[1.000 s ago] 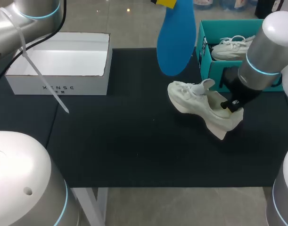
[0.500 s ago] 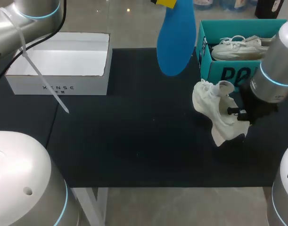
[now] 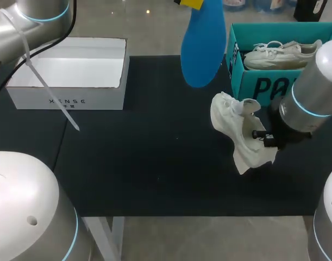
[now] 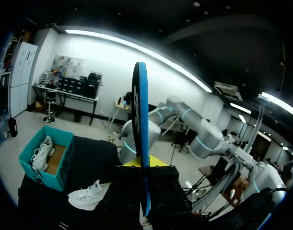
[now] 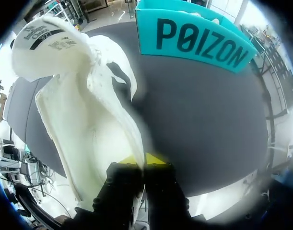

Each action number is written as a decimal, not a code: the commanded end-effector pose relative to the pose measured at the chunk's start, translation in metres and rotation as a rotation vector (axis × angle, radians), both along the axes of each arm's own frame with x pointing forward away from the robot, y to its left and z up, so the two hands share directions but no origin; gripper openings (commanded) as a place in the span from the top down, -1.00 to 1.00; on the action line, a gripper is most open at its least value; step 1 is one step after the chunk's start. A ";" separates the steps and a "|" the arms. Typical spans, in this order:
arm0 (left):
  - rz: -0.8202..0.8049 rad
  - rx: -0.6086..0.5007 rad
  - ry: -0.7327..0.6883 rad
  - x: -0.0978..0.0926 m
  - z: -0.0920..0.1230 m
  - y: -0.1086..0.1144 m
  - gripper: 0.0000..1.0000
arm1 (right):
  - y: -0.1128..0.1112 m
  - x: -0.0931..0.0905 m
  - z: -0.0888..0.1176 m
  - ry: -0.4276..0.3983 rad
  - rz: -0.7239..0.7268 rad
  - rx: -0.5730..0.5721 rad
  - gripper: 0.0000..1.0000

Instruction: Take the shoe out of the shoebox, open the shoe tongue, remove and reinsert the insole, then place the shoe into the shoebox

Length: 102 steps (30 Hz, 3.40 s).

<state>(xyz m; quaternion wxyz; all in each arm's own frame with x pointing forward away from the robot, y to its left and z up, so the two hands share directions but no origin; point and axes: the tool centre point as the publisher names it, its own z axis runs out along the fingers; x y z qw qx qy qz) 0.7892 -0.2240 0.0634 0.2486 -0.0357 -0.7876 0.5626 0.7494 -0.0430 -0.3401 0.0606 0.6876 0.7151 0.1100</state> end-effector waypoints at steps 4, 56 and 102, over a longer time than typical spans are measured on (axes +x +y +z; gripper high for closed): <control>0.000 0.000 -0.001 0.000 0.000 -0.001 1.00 | 0.029 0.020 -0.038 0.020 -0.034 -0.011 1.00; 0.000 0.000 -0.001 0.000 0.000 -0.001 1.00 | 0.001 0.028 0.040 -0.141 -0.002 0.164 -1.00; 0.000 0.000 -0.001 0.000 0.000 -0.001 1.00 | 0.049 0.087 0.148 0.438 0.024 1.422 -1.00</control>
